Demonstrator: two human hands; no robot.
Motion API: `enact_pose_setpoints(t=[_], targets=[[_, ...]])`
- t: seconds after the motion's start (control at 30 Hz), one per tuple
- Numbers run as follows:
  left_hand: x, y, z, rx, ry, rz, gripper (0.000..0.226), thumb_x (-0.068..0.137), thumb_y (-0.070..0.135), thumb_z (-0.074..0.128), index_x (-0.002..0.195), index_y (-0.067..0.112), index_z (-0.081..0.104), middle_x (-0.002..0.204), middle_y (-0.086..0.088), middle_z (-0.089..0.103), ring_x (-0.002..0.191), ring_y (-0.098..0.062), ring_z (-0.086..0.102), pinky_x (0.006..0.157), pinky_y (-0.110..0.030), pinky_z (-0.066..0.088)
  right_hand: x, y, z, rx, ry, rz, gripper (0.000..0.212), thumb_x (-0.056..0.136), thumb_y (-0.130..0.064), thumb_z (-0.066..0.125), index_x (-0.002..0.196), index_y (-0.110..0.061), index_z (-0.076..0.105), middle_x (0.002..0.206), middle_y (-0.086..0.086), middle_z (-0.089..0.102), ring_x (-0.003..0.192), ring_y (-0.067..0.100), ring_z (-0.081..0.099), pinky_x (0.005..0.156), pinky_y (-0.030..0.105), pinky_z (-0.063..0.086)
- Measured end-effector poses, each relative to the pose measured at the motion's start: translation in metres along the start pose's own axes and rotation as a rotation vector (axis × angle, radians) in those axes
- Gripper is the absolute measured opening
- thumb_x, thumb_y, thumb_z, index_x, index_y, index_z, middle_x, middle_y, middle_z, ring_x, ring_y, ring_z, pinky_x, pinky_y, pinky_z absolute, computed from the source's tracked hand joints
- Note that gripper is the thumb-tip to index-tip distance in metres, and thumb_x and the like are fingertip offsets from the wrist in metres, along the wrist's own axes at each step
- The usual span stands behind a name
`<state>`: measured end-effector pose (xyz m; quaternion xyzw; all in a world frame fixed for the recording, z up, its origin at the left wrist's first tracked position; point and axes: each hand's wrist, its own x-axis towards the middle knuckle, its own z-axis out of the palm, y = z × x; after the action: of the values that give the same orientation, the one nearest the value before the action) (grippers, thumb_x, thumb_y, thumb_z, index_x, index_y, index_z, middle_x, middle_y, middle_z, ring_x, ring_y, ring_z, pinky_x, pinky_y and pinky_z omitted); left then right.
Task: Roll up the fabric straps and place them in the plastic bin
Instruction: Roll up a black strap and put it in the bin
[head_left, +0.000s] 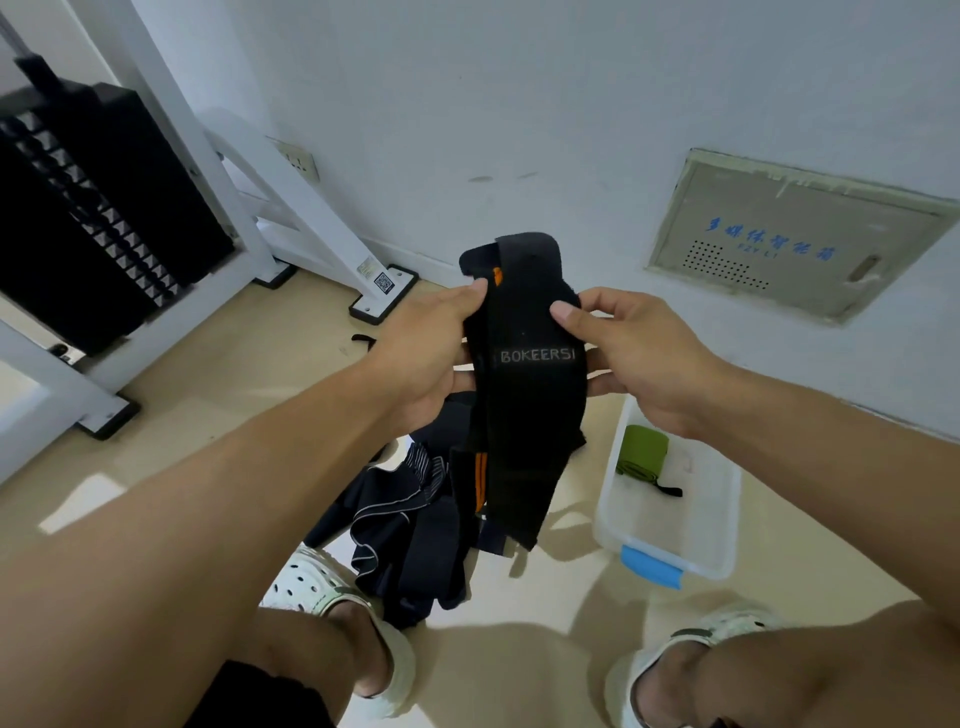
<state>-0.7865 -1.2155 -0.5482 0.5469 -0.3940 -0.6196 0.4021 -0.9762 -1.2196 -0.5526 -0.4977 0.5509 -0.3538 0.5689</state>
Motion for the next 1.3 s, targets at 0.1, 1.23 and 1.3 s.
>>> enact_pose_setpoints(t=[0.1,1.23,1.3], targets=[[-0.001,-0.001,0.004,0.032,0.002,0.005,0.037,0.109,0.042,0.045,0.118,0.018,0.072,0.108,-0.002,0.079,0.098,-0.020,0.075,0.089,-0.047,0.061,-0.002,0.001,0.003,0.003,-0.020,-0.013,0.014,0.096,-0.027,0.069,0.097,-0.013,0.069,0.088,0.004,0.077,0.072,0.016,0.074,0.061,0.026,0.058],[0.001,-0.006,0.001,0.033,0.002,0.138,0.022,0.101,0.015,0.063,0.117,0.002,0.071,0.095,-0.013,0.075,0.079,-0.020,0.070,0.077,-0.041,0.057,-0.008,-0.002,0.006,-0.435,-0.053,-0.395,0.021,0.095,-0.030,0.069,0.089,-0.010,0.071,0.078,0.014,0.068,0.070,0.028,0.062,0.074,0.043,0.054],[-0.002,-0.005,0.004,0.056,-0.022,0.192,0.020,0.102,0.015,0.061,0.118,0.006,0.071,0.094,-0.012,0.074,0.080,-0.021,0.069,0.077,-0.043,0.057,-0.006,-0.001,0.005,-0.320,-0.003,-0.377,0.011,0.093,-0.025,0.072,0.090,-0.015,0.072,0.079,0.010,0.073,0.079,0.036,0.069,0.082,0.054,0.057]])
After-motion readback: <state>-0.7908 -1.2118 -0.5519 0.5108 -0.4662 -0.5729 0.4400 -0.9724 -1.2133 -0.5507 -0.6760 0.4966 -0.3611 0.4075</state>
